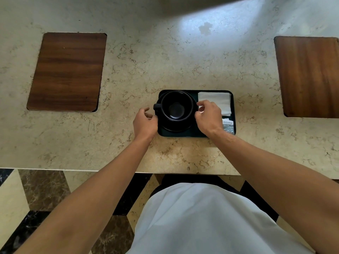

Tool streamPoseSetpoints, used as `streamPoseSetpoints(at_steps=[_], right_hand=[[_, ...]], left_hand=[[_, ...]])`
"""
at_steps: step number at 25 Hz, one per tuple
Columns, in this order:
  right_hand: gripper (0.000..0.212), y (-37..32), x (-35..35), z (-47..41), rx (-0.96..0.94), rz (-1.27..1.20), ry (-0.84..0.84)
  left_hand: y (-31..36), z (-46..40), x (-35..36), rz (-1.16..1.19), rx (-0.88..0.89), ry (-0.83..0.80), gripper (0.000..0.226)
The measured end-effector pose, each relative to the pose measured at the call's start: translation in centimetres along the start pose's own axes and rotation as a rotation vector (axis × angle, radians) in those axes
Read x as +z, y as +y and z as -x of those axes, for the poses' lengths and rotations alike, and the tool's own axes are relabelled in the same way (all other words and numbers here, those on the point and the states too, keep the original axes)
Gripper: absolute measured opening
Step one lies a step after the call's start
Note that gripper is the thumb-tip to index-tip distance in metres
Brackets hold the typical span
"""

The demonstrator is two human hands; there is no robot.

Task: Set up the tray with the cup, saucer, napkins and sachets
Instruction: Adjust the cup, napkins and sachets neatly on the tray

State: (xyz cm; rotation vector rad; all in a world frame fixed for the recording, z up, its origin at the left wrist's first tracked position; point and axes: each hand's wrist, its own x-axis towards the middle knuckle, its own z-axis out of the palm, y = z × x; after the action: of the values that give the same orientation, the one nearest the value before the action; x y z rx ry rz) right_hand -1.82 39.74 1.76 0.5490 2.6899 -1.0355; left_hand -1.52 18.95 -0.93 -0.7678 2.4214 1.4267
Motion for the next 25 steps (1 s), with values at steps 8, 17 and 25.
streamPoseSetpoints(at_steps=[8,17,25], right_hand=[[0.036,-0.3,0.3,0.2,-0.153,-0.077,-0.083],[0.041,-0.3,0.3,-0.2,-0.122,-0.114,-0.105],[0.036,1.3,-1.7,-0.9,-0.057,-0.170,0.013]], left_hand=[[1.3,0.6,-0.1,0.018,0.144,-0.067,0.047],[1.5,0.8,0.3,0.027,0.125,-0.058,0.041],[2.7,1.0,-0.1,-0.045,0.115,0.081,0.052]])
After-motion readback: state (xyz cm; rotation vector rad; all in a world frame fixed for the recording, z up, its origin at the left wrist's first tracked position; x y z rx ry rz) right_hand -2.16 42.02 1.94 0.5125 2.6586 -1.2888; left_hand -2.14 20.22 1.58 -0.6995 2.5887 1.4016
